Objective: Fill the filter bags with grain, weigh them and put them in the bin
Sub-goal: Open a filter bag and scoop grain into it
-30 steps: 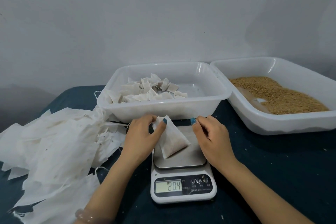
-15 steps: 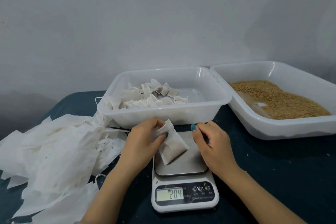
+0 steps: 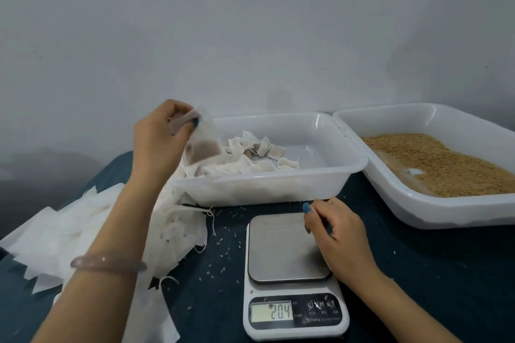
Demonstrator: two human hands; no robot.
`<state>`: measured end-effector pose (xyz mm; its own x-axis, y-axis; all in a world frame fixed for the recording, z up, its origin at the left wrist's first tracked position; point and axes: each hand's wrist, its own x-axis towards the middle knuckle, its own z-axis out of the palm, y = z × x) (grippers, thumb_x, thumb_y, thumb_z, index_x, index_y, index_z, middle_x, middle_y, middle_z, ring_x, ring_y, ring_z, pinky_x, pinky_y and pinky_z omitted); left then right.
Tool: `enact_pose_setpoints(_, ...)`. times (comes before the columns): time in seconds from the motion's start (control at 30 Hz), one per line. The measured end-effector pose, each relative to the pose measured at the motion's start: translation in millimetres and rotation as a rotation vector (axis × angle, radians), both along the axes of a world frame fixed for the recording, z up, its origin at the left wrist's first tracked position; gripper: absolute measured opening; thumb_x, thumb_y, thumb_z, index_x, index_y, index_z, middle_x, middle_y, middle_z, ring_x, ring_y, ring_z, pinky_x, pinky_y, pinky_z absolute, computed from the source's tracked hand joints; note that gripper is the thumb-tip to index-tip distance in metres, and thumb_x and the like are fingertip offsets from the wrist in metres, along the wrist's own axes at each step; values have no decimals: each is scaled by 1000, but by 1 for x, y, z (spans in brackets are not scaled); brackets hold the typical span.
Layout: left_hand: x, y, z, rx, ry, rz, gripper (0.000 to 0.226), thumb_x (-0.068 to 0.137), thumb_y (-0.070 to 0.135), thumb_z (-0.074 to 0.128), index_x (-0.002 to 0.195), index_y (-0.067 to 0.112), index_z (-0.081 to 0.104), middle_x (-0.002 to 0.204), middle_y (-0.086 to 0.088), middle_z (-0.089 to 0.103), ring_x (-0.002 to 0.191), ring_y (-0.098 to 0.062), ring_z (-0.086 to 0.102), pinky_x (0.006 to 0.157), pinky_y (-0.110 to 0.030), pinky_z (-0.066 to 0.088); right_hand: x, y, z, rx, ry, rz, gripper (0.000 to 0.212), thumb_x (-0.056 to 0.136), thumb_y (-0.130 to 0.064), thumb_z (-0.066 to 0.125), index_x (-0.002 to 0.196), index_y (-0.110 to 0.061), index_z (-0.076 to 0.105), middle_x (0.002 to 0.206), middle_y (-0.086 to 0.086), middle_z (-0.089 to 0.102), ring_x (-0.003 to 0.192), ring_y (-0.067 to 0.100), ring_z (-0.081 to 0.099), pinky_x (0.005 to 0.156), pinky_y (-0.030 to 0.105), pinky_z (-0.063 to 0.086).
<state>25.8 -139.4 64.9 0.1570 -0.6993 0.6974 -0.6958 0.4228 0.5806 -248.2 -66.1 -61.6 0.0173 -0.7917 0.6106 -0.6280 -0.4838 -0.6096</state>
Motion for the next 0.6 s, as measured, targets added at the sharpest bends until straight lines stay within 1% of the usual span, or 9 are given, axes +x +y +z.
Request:
enact_pose_setpoints(0.07,4,-15,5,-6,-68,-9,18,90,7,65,95,24,65,82,22,63,72,10,56,64,-2,38,1,0,0,-1,-4,9,36,91,-43,39,60,-27,48,66,-10,50,67,12,47,55,23,32)
enact_pose_setpoints(0.17,8,-34,-8,88,-273,-5,14,90,2,64,100,11,68,92,5,67,76,-8,57,68,-1,35,1,1,1,0,-7,11,32,90,-42,39,60,-32,46,61,-12,47,67,11,48,55,23,31)
enact_pose_setpoints(0.23,13,-40,-24,280,-385,-23,13,91,5,64,100,14,68,97,0,68,87,-19,62,74,-13,38,1,1,1,-1,-7,12,31,89,-40,39,60,-31,47,58,-13,44,67,11,47,55,23,31)
enact_pose_setpoints(0.3,17,-36,-38,457,-447,-48,12,92,13,64,97,24,67,96,6,68,94,-20,64,77,-29,44,0,1,1,-1,-4,11,31,89,-40,40,60,-30,47,59,-13,44,67,12,47,55,23,32)
enact_pose_setpoints(0.33,19,-33,-44,482,-463,-53,10,93,17,64,99,25,66,97,8,67,97,-19,64,79,-33,47,0,1,1,-1,-3,12,31,89,-40,39,61,-30,47,60,-12,45,67,11,47,55,22,31)
enact_pose_setpoints(0.4,20,-24,-50,406,-456,-46,10,94,25,64,104,24,65,102,11,67,102,-15,62,83,-37,49,1,1,1,-2,-2,16,31,89,-40,39,61,-30,48,64,-13,48,67,10,47,55,19,30)
enact_pose_setpoints(0.47,19,-11,-52,245,-416,-11,9,95,30,63,103,27,62,101,14,63,97,-9,60,81,-34,49,1,1,1,-5,-1,24,31,89,-40,40,61,-31,47,66,-13,49,67,10,48,56,18,31)
enact_pose_setpoints(0.53,14,7,-51,87,-418,14,4,95,33,60,95,29,58,92,16,60,84,-4,58,70,-31,49,1,1,1,-11,-8,30,30,89,-39,41,61,-32,46,66,-12,49,68,11,48,56,18,31)
enact_pose_setpoints(0.6,6,26,-52,-31,-557,4,19,98,38,52,81,30,56,75,15,57,67,-5,56,55,-26,44,1,1,1,-11,-9,28,29,89,-39,41,61,-34,46,68,-12,50,68,11,48,56,18,32)
